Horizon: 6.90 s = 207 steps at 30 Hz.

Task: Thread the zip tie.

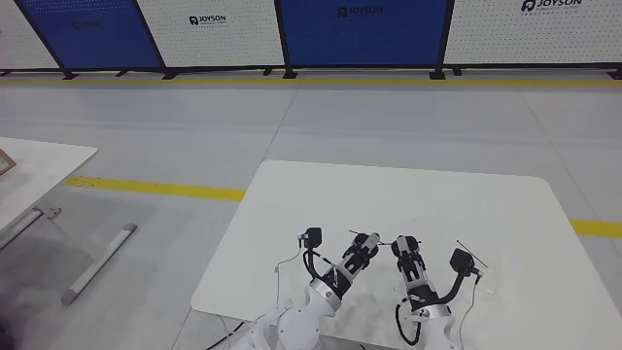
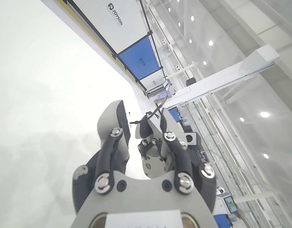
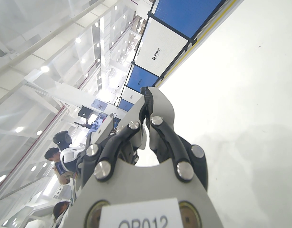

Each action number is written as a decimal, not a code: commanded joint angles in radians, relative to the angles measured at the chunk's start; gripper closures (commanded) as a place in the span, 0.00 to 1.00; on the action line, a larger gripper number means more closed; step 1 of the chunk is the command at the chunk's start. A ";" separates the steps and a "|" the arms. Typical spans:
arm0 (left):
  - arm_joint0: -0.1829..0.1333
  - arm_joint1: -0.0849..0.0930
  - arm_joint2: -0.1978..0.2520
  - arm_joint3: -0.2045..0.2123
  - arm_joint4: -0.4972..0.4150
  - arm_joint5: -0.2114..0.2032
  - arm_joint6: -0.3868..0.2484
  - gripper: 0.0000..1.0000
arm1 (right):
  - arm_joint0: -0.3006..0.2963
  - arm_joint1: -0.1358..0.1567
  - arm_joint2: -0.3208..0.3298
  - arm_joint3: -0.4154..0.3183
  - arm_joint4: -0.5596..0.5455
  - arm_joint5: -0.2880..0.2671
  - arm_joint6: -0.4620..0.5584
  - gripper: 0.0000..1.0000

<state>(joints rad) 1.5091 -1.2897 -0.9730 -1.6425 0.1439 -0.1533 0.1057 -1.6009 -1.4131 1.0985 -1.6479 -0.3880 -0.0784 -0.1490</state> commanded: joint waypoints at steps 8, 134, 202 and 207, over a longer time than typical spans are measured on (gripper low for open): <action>0.003 -0.001 -0.002 -0.004 -0.004 -0.006 -0.010 1.00 | -0.002 -0.001 0.000 -0.006 -0.006 0.004 0.003 1.00; 0.026 -0.019 -0.087 -0.073 -0.252 0.095 -0.023 1.00 | -0.049 0.010 0.081 -0.039 -0.068 0.004 0.041 0.00; 0.048 -0.034 -0.094 -0.155 -0.391 0.181 -0.003 1.00 | 0.037 0.073 0.094 0.035 -0.744 -0.153 0.102 0.00; 0.048 -0.034 -0.094 -0.155 -0.391 0.181 -0.003 1.00 | 0.037 0.073 0.094 0.035 -0.744 -0.153 0.102 0.00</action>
<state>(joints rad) 1.5574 -1.3240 -1.0672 -1.7975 -0.2472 0.0272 0.1027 -1.5642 -1.3400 1.1927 -1.6125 -1.1325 -0.2304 -0.0474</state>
